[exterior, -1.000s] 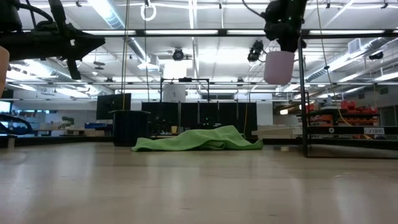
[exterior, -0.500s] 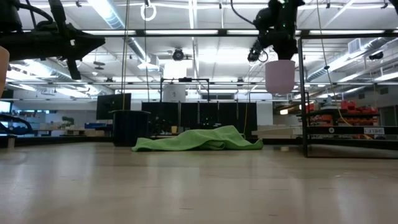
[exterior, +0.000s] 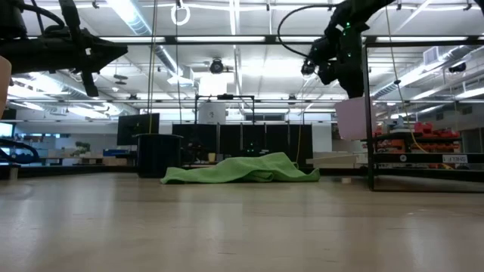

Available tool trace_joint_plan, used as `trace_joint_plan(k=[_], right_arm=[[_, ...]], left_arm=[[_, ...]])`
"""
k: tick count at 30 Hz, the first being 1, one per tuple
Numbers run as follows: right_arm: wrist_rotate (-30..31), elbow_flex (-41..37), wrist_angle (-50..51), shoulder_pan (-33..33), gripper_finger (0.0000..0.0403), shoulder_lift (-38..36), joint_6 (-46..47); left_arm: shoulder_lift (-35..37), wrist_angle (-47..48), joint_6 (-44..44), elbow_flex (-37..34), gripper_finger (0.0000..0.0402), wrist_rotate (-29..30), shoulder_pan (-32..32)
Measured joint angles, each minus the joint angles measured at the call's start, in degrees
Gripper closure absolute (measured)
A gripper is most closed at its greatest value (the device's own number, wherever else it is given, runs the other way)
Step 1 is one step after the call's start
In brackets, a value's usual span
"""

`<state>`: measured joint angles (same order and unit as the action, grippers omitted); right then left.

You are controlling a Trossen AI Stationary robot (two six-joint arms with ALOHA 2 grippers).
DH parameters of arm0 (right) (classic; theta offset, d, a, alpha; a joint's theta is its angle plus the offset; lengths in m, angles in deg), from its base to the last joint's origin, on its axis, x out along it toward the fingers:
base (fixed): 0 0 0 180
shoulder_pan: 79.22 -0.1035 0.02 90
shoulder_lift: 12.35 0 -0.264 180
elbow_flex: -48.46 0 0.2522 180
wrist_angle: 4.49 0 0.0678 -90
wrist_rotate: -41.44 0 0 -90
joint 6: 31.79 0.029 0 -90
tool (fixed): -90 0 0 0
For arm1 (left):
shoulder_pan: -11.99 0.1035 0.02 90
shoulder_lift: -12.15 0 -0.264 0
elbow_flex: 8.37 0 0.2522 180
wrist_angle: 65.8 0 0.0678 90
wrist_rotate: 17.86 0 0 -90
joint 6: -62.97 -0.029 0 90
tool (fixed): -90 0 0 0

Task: Stack small to large cups/mugs on shelf
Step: Put the pink mug on the shelf

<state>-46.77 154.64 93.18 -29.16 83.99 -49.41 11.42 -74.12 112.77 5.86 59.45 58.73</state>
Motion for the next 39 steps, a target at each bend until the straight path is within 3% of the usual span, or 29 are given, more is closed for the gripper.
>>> trace_joint_plan(k=[8,25,39], right_arm=[[-0.4,-1.5,-6.9,1.0,0.0398,0.0,-3.1],[-3.1,-8.1,-10.0,2.9,0.0398,0.0,-6.6],[-2.9,-8.3,-12.1,4.3,0.0398,0.0,-14.4]], left_arm=[[0.0,0.0,0.0,0.0,0.0363,0.0,0.0],[0.0,-3.7,2.0,0.0,0.0369,2.4,0.4],[0.0,-3.7,2.1,0.0,0.0376,2.4,0.4]])
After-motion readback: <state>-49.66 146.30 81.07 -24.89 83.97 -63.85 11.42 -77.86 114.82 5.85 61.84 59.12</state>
